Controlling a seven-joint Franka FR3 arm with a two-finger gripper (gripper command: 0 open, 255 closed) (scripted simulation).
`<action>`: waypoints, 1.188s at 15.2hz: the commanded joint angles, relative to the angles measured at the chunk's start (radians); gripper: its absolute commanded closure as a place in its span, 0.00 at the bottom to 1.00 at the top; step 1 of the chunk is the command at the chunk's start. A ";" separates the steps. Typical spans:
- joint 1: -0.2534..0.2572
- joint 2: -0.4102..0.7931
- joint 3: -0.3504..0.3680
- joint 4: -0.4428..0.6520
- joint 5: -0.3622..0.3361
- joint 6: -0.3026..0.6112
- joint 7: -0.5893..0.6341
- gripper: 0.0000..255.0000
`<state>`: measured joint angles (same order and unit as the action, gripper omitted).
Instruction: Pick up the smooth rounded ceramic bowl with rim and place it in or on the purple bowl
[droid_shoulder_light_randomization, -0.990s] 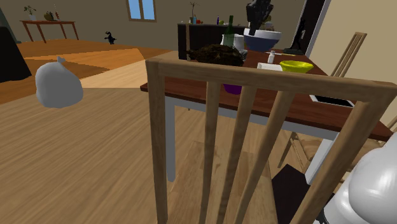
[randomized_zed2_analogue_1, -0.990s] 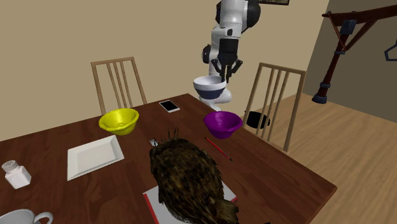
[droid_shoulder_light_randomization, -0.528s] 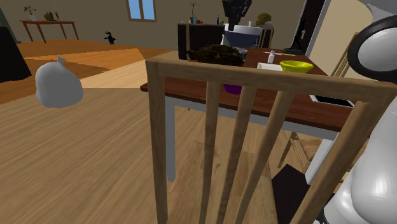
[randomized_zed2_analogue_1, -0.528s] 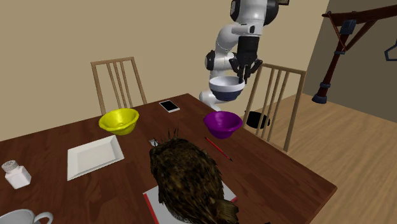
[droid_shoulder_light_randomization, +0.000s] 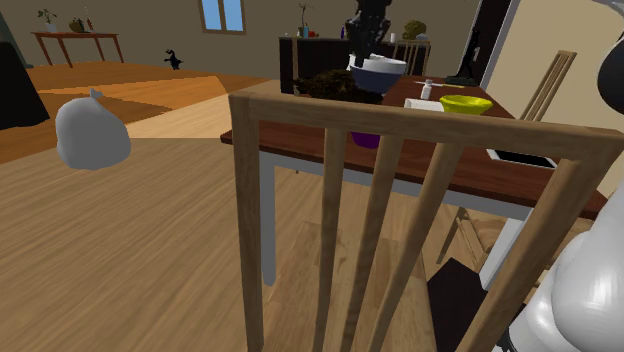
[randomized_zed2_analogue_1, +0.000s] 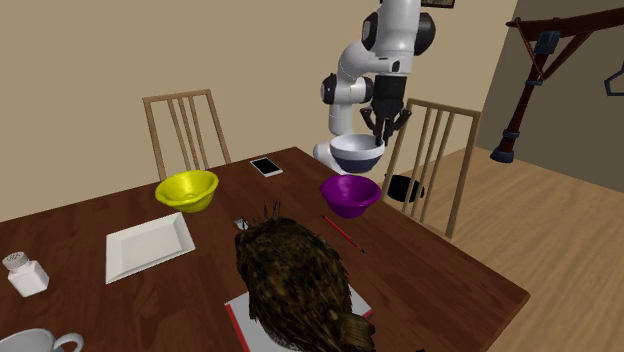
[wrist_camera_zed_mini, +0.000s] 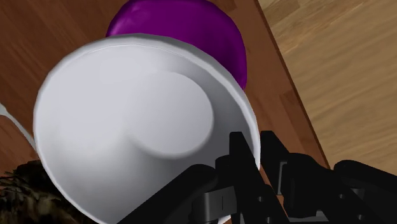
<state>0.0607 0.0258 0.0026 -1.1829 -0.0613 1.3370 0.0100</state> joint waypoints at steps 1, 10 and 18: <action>-0.001 -0.027 -0.001 -0.067 0.001 0.041 0.001 1.00; -0.001 -0.109 -0.002 -0.300 0.002 0.192 0.009 1.00; -0.001 -0.114 -0.002 -0.314 0.002 0.201 0.009 1.00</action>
<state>0.0592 -0.0874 0.0009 -1.4964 -0.0592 1.5376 0.0191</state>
